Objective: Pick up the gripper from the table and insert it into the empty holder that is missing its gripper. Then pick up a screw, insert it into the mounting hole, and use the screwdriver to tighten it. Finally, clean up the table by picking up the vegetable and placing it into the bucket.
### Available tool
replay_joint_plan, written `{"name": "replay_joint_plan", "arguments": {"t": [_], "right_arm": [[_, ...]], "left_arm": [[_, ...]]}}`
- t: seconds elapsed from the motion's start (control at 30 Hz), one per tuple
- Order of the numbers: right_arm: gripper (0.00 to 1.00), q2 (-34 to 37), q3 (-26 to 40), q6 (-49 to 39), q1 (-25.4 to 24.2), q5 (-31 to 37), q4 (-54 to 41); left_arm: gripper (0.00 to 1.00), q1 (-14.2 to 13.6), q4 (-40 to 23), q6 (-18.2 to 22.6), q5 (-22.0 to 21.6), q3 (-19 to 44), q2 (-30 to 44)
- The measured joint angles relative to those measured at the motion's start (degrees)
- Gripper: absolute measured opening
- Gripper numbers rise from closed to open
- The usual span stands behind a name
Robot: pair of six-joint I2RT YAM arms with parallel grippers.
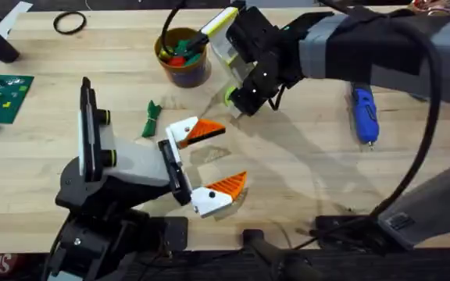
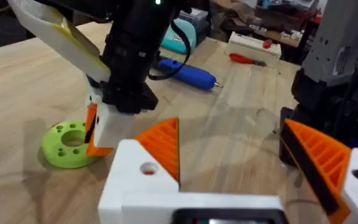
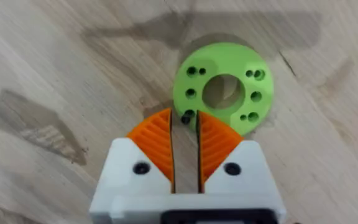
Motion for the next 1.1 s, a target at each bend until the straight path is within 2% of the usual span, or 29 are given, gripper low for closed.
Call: {"name": "replay_joint_plan", "arguments": {"t": [0.67,0.77,0.87,0.97,1.1], "right_arm": [[0.138,1.2,0.2,0.0,0.0,0.2,1.6],[0.092,1.5,0.5,0.0,0.0,0.2,1.7],[0.087,1.6,0.6,0.0,0.0,0.3,1.7],[0.009,1.6,0.7,0.0,0.0,0.4,1.8],[0.004,1.7,0.7,0.0,0.0,0.4,1.7]], "left_arm": [[0.985,0.0,0.0,0.0,0.0,0.0,0.0],[0.985,0.0,0.0,0.0,0.0,0.0,0.0],[0.985,0.0,0.0,0.0,0.0,0.0,0.0],[0.985,0.0,0.0,0.0,0.0,0.0,0.0],[0.985,0.0,0.0,0.0,0.0,0.0,0.0]]}}
